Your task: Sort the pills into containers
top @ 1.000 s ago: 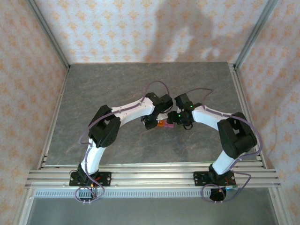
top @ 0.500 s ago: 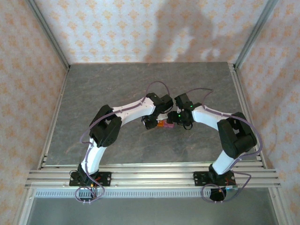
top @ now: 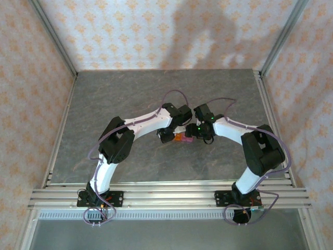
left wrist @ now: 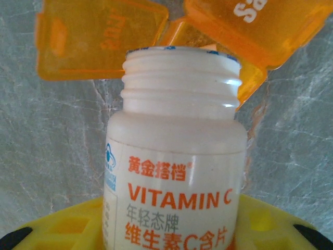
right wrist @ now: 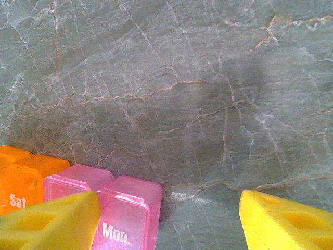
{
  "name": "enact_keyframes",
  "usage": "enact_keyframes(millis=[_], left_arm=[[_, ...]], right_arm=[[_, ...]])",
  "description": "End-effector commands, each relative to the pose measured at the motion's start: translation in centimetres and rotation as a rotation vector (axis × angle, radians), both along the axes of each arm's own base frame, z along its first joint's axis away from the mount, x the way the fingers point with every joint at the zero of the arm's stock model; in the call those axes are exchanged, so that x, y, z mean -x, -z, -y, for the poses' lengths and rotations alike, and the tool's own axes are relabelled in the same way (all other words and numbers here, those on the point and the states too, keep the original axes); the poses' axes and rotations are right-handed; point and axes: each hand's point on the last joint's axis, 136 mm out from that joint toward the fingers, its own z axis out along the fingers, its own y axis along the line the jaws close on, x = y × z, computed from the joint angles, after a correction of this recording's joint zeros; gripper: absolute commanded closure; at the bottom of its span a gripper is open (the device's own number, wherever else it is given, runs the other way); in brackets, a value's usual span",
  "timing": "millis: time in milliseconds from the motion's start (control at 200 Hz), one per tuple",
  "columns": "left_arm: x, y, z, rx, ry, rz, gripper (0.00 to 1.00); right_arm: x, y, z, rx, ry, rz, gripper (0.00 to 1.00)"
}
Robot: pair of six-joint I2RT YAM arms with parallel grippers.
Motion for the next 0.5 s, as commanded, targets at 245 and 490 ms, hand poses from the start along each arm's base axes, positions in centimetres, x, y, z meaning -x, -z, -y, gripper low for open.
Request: enact_keyframes(millis=[245,490], left_arm=[[0.3,-2.0,-1.0,0.003,0.008,0.023,1.0],[0.4,-0.2,-0.3,0.002,0.008,-0.02,1.0]], right_arm=[[0.4,1.0,0.5,0.042,0.002,-0.03,0.29],[0.4,1.0,0.6,0.045,0.001,-0.032,0.29]])
